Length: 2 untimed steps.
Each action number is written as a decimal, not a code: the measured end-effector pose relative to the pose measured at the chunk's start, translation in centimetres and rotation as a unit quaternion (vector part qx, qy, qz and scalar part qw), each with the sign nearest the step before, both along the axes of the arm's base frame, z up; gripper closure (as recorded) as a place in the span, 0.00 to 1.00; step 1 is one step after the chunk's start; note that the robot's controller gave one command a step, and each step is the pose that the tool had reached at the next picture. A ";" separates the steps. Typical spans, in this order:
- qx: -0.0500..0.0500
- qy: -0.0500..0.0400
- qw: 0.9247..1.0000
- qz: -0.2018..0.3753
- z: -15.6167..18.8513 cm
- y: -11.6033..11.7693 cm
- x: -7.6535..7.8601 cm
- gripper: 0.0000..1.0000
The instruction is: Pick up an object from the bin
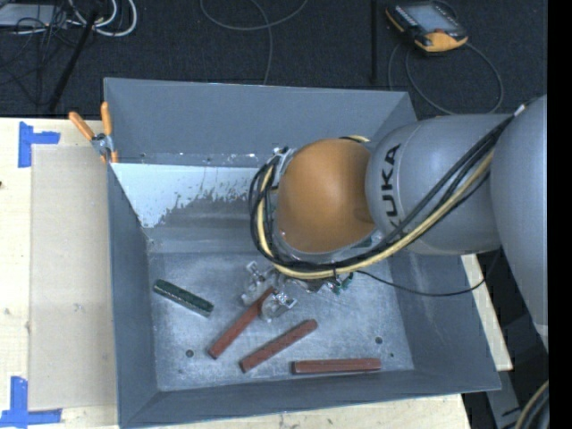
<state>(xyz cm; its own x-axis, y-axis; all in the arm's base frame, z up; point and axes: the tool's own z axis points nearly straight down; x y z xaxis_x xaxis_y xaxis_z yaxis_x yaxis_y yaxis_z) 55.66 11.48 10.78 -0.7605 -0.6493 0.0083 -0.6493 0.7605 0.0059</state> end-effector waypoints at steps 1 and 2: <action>0.001 -0.004 1.000 0.000 2.0 0.1 0.2 1.00; 0.001 -0.007 1.000 0.000 3.2 0.1 0.3 1.00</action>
Offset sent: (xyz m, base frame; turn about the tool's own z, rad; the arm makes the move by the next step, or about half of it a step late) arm 0.0000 0.0000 0.0068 0.0000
